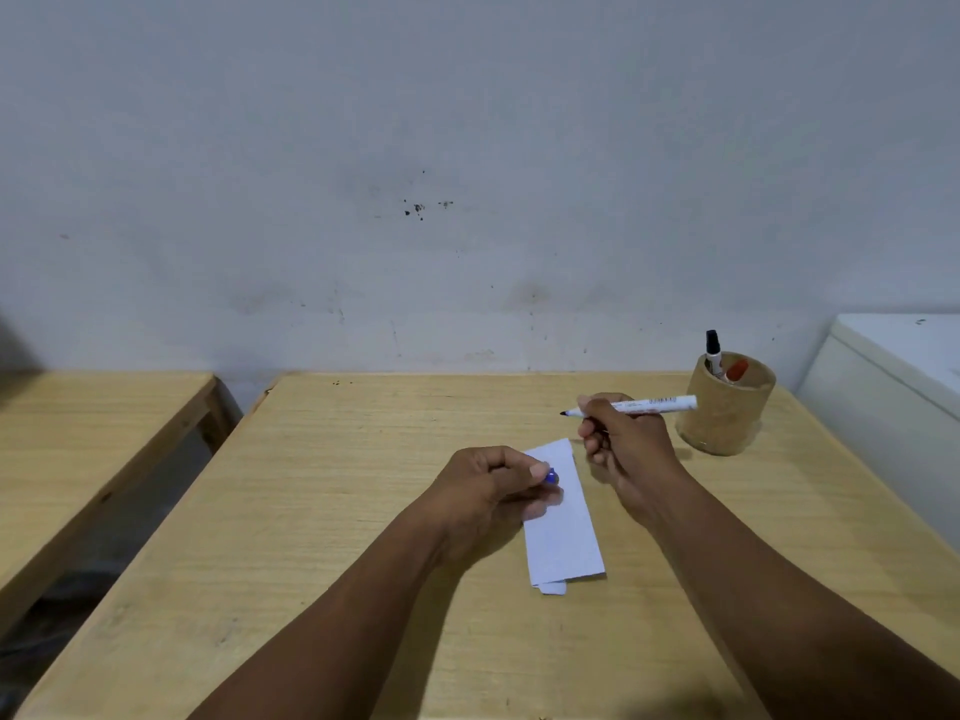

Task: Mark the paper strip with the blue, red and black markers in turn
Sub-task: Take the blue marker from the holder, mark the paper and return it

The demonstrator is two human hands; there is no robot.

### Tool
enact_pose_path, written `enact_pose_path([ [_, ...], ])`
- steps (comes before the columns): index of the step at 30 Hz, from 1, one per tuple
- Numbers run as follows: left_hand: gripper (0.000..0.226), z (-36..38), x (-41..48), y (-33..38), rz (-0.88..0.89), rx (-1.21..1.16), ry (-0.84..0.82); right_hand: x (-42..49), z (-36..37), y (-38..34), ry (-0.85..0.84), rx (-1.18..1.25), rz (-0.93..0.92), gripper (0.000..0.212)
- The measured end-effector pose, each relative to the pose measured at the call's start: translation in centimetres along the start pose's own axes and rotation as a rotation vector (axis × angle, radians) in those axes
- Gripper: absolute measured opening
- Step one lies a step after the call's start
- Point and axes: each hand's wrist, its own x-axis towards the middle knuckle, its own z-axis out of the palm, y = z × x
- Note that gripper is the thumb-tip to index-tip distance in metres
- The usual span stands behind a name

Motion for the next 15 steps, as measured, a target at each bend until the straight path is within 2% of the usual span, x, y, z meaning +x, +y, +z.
enact_pose_path([
  [4, 0.009, 0.4, 0.5, 3.3, 0.098, -0.004, 0.087, -0.8, -0.9, -3.8, -0.139, 0.157, 0.018, 0.011],
  [7, 0.011, 0.9, 0.7, 5.6, 0.138, 0.026, 0.113, -1.7, -1.4, -6.1, -0.231, 0.188, 0.060, 0.017],
  [15, 0.008, 3.6, 0.7, 7.6, 0.186, 0.054, 0.073, -3.4, -0.9, -7.6, -0.224, 0.154, 0.009, 0.017],
])
